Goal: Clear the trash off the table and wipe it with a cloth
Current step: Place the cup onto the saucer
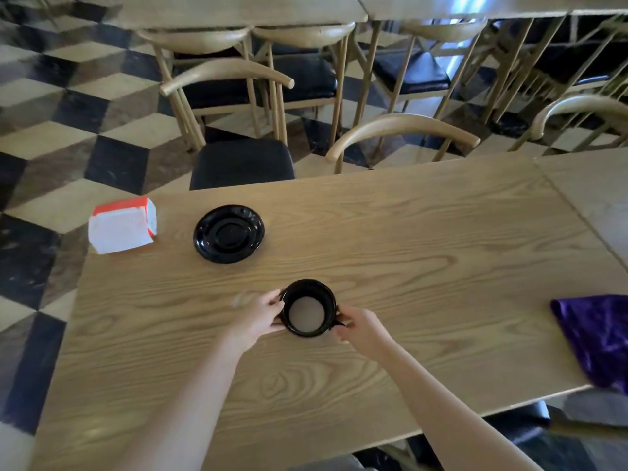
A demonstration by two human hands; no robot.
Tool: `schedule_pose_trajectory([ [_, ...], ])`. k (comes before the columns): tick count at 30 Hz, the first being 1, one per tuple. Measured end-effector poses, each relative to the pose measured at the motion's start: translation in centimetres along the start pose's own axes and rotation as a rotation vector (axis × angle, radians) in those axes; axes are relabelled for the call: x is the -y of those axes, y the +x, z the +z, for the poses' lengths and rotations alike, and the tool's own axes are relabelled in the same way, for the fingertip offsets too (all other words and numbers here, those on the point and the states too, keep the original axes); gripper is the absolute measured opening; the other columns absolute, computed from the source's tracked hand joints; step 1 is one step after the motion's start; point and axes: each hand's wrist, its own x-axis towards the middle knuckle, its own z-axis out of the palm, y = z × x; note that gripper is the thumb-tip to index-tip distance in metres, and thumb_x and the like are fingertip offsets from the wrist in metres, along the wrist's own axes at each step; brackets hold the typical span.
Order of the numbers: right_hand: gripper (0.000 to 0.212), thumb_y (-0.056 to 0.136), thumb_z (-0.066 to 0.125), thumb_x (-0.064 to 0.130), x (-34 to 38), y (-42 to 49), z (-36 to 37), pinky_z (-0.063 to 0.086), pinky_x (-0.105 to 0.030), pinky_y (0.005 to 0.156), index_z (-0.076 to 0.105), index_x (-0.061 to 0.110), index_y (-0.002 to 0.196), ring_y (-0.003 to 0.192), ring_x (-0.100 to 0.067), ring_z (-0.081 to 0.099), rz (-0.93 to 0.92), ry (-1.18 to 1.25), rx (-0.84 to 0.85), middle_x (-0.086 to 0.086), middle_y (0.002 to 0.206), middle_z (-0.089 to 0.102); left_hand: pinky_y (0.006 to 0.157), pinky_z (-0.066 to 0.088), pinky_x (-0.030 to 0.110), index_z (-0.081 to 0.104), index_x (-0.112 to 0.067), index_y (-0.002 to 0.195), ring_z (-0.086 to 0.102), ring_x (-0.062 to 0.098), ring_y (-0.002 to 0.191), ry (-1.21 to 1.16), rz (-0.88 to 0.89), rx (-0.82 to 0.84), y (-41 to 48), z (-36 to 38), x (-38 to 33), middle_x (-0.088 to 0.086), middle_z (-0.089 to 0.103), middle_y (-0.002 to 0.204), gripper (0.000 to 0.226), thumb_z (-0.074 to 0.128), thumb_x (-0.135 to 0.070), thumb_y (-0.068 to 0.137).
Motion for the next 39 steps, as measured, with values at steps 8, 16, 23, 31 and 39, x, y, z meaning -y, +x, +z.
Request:
schedule_pose_trajectory([
  [8, 0.038, 0.085, 0.051, 0.002, 1.8, 2.0, -1.8, 0.055, -0.039, 0.084, 0.064, 0.022, 0.115, 0.076, -0.018, 0.060, -0.141, 0.056, -0.032, -0.007, 0.092, 0.068, 0.096, 0.048, 0.043, 0.037, -0.009, 0.142, 0.052, 0.030, 0.122, -0.233, 0.003, -0.158, -0.2, 0.4, -1.4, 0.014, 0.047, 0.137, 0.046, 0.042, -0.001, 0.097],
  [16, 0.025, 0.092, 0.050, 0.013, 7.7, 5.8, -2.6, 0.054, -0.036, 0.078, 0.064, 0.010, 0.112, 0.090, -0.033, 0.065, -0.300, -0.049, 0.048, -0.017, 0.095, 0.069, 0.085, 0.051, 0.039, 0.051, -0.013, 0.132, 0.062, 0.022, 0.097, -0.329, 0.120, -0.262, -1.0, -4.1, -4.4, 0.010, 0.061, 0.112, 0.037, 0.042, -0.002, 0.097],
  [23, 0.039, 0.095, 0.046, 0.007, 15.0, 10.5, -2.6, 0.053, -0.015, 0.073, 0.053, 0.016, 0.132, 0.093, -0.026, 0.063, -0.362, 0.033, 0.057, -0.008, 0.107, 0.065, 0.087, 0.050, 0.044, 0.051, -0.009, 0.130, 0.059, 0.026, 0.094, -0.416, 0.160, -0.314, 0.4, -9.1, -8.9, 0.012, 0.057, 0.111, 0.035, 0.041, -0.002, 0.097],
  [31, 0.034, 0.092, 0.045, 0.006, 18.2, 16.9, 0.0, 0.042, -0.021, 0.073, 0.061, 0.016, 0.120, 0.087, -0.012, 0.053, -0.353, -0.087, 0.057, 0.002, 0.096, 0.063, 0.082, 0.052, 0.042, 0.051, -0.013, 0.125, 0.058, 0.031, 0.108, -0.449, 0.076, -0.379, 5.7, -12.8, -10.9, 0.012, 0.055, 0.116, 0.034, 0.039, 0.002, 0.097],
  [39, 0.042, 0.092, 0.045, 0.003, 16.6, 20.9, 3.0, 0.040, -0.017, 0.080, 0.058, 0.022, 0.127, 0.107, -0.018, 0.058, -0.270, -0.111, 0.082, -0.001, 0.112, 0.066, 0.079, 0.051, 0.039, 0.055, -0.009, 0.119, 0.058, 0.032, 0.109, -0.416, -0.002, -0.343, 10.3, -14.4, -8.6, 0.015, 0.057, 0.124, 0.032, 0.037, 0.003, 0.095],
])
